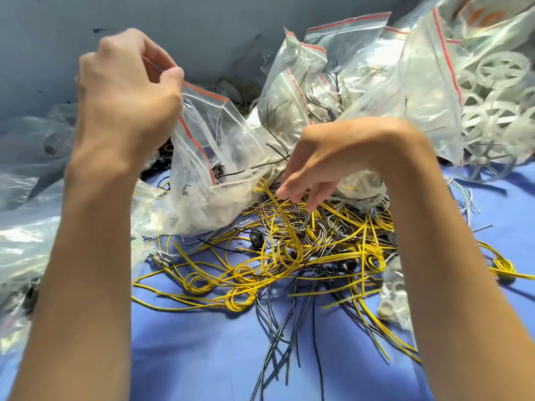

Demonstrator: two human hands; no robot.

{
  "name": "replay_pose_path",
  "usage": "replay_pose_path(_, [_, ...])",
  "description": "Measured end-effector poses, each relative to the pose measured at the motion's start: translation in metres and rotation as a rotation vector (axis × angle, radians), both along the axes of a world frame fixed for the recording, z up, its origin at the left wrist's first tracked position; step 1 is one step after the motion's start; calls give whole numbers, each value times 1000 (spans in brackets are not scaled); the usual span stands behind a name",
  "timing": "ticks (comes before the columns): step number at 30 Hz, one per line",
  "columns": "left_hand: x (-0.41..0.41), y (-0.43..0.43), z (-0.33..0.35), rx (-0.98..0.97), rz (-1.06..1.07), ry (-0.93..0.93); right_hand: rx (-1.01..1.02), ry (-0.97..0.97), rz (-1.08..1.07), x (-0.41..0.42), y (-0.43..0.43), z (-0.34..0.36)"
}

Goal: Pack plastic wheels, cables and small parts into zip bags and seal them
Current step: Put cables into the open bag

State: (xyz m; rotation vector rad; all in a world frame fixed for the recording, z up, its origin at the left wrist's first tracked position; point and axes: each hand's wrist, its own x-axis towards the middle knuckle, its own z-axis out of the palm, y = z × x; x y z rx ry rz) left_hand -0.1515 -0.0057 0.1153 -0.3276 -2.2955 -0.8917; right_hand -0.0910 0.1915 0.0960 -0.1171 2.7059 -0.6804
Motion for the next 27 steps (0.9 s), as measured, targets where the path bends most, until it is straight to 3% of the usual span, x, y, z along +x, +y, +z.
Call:
replay_pose_path(7, [-2, -2, -1, 27, -28, -28, 61, 121, 97, -13, -27, -13])
replay_pose_path(15, [-12, -18, -4, 81, 15, -95, 83, 84, 62, -17, -14, -18])
replay_pose_path(19, [-14, -26, -4, 104, 54, -114, 61, 232, -19, -18, -3, -15])
replay_pose_path(27, [-9, -16, -3, 65, 15, -83, -277, 472, 22, -16, -13, -7])
